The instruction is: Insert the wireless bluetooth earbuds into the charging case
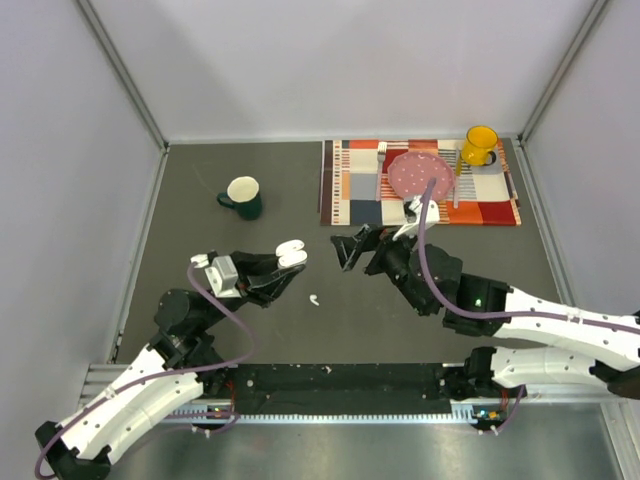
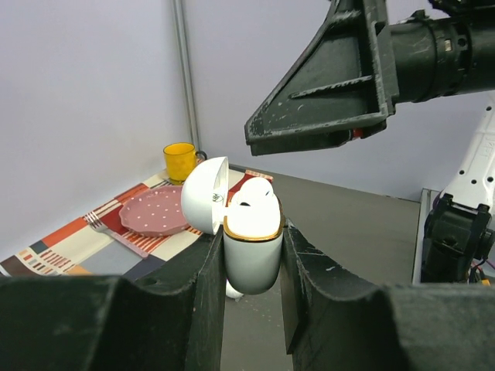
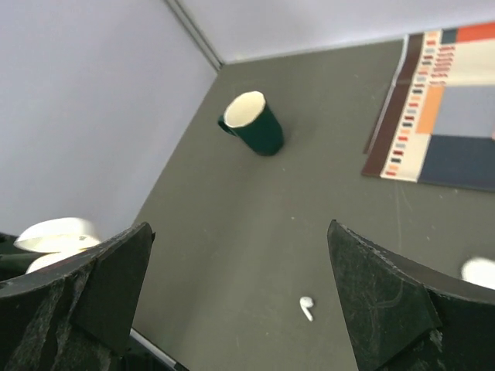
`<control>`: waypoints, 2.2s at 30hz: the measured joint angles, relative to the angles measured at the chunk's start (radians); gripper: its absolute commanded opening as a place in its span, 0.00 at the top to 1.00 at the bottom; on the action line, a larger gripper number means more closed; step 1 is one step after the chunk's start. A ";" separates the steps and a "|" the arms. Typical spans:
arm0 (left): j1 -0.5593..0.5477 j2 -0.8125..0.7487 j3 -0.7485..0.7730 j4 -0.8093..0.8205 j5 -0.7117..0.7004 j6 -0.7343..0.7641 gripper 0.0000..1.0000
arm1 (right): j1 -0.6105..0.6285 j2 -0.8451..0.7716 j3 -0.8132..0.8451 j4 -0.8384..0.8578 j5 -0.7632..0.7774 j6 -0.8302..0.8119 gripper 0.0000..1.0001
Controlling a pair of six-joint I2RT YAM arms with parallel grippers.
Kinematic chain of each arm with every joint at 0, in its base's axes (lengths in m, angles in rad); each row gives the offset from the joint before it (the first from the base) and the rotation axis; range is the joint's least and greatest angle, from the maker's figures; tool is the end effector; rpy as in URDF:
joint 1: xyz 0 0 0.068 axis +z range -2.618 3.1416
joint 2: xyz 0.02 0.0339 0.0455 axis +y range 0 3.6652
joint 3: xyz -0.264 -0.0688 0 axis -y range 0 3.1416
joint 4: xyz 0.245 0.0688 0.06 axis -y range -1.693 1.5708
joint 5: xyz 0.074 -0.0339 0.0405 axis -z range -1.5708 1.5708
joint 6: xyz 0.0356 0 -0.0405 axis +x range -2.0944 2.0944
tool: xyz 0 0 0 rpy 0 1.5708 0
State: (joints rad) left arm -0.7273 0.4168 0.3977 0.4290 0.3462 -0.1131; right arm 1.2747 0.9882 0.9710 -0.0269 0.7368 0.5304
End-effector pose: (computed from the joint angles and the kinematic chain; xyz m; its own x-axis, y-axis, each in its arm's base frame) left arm 0.0841 -0.0910 0.3185 0.1990 -0.3192 -0.9266 0.8860 0.4627 0.0309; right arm 0.0874 0.2044 0.3853 -0.2704 0.3977 -0.8768 -0.4356 0.7616 0.4798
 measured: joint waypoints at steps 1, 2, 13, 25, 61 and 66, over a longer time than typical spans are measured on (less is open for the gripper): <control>0.000 0.000 0.000 -0.002 0.001 0.000 1.00 | -0.010 -0.006 0.000 -0.035 0.002 0.028 0.04; 0.000 0.000 0.000 -0.003 0.004 0.000 1.00 | -0.020 -0.015 0.000 -0.076 0.002 0.056 0.04; 0.000 -0.024 0.000 -0.082 -0.021 0.006 1.00 | -0.289 -0.116 -0.003 -0.463 -0.214 0.338 0.01; 0.000 -0.134 0.000 -0.140 -0.077 -0.060 1.00 | -0.328 -0.100 -0.028 -0.695 -0.421 0.287 0.01; 0.253 0.074 0.004 -0.161 -0.063 -0.018 1.00 | -0.229 0.502 0.090 -0.465 -0.508 0.109 0.11; 0.389 0.069 -0.001 -0.158 0.002 -0.040 1.00 | -0.228 0.589 0.126 -0.435 -0.505 0.155 0.15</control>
State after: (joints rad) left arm -0.3382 0.4858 0.3965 0.2707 0.3477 -0.1532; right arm 1.0470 1.5772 1.0966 -0.4622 0.2321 0.6857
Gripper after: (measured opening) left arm 0.338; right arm 0.877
